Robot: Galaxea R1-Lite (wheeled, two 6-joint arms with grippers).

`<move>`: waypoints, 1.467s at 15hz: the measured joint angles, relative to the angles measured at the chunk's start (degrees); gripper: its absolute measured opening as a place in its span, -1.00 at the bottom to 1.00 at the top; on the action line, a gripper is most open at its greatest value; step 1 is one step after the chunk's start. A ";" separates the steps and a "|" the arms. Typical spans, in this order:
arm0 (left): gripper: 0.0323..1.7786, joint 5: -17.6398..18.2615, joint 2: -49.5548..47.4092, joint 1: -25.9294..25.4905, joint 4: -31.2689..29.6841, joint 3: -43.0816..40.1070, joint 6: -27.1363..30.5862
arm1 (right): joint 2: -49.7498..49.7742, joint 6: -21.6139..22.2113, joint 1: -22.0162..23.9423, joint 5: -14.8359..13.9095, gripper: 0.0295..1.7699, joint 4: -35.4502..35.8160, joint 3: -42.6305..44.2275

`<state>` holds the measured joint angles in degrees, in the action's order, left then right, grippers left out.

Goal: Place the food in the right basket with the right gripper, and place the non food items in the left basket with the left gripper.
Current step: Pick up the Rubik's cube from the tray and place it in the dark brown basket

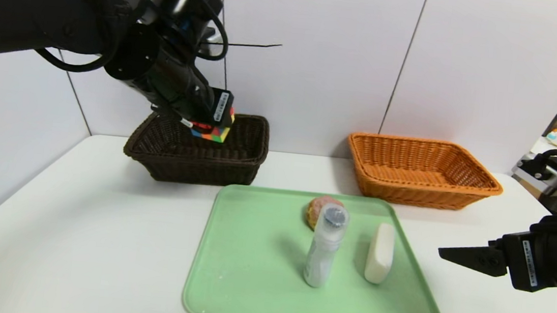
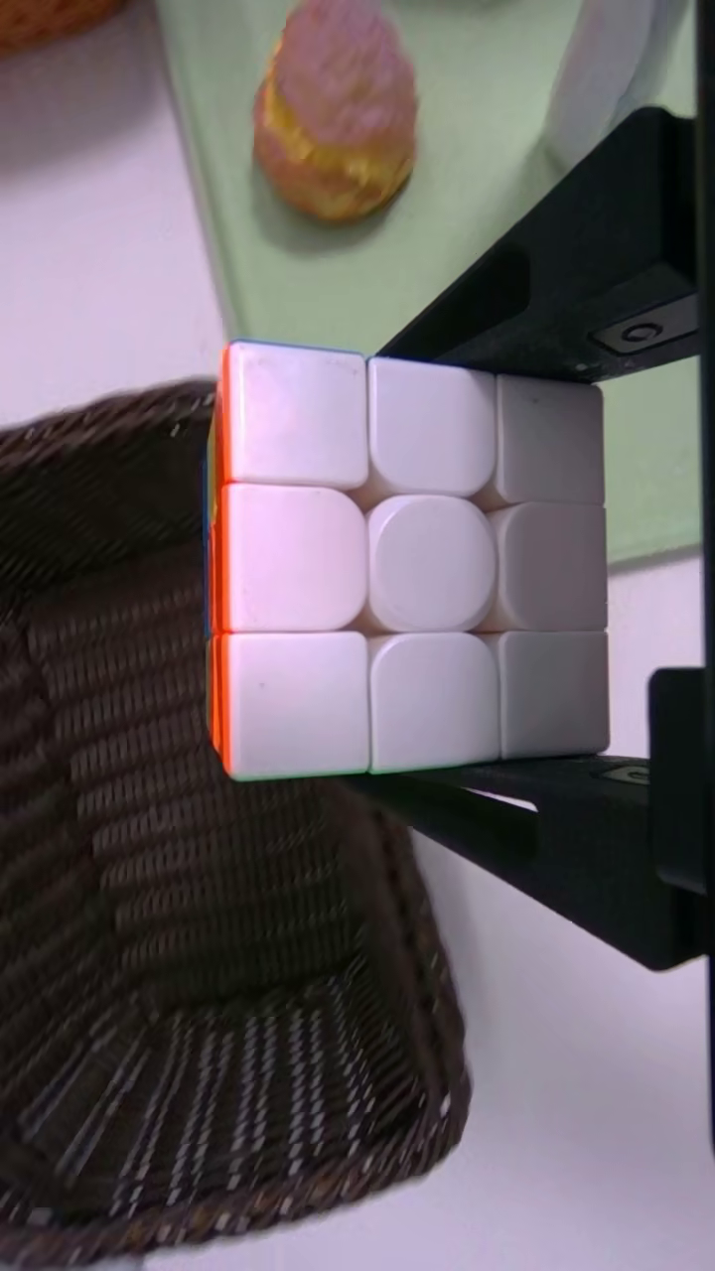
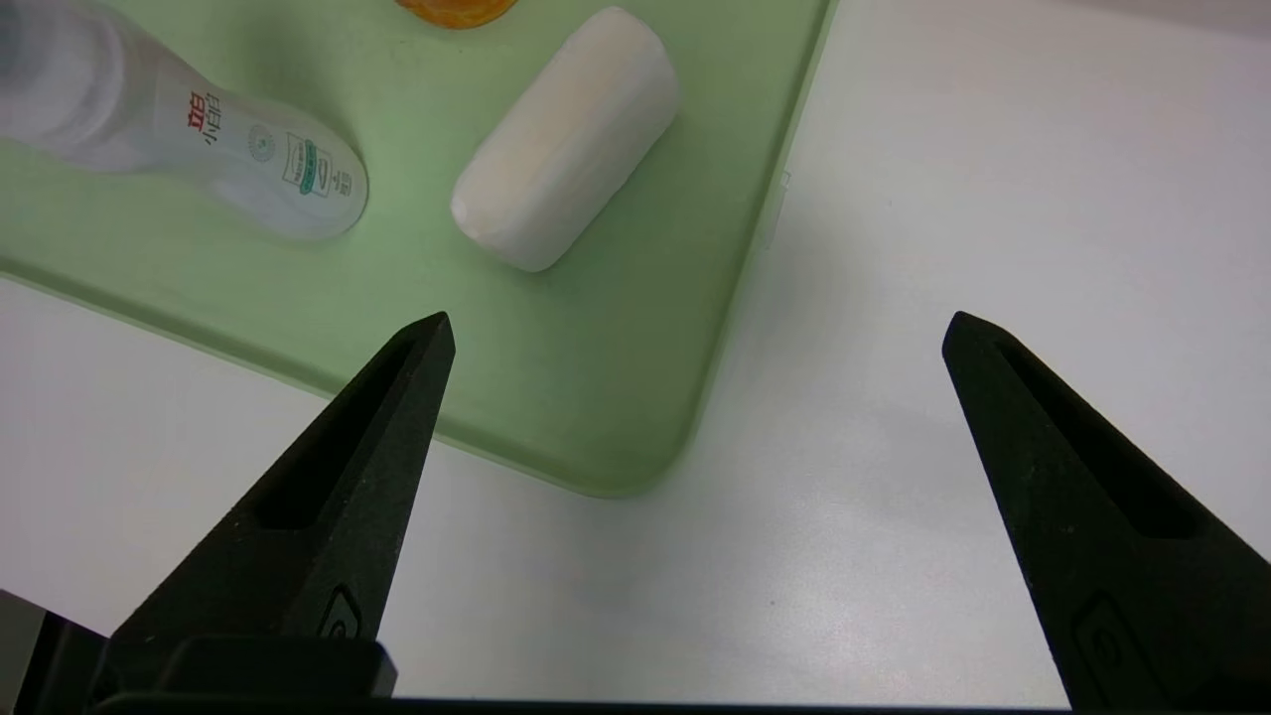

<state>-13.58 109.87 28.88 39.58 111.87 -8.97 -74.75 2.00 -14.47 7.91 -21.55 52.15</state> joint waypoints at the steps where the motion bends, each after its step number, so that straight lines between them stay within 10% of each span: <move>1: 0.09 -0.02 0.71 -1.43 -1.13 0.61 2.06 | 0.11 0.00 0.00 0.00 0.92 -0.02 0.00; 14: 0.09 1.02 17.25 -13.29 -16.27 1.24 5.01 | 0.37 1.63 0.00 0.02 0.92 0.09 -1.13; 22: 0.62 3.61 18.58 -13.95 -16.24 1.24 4.49 | 0.44 1.57 0.00 0.02 0.92 0.20 -1.33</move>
<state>-9.97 128.45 14.93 23.34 113.12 -4.49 -74.31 3.57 -14.47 7.94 -21.36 50.82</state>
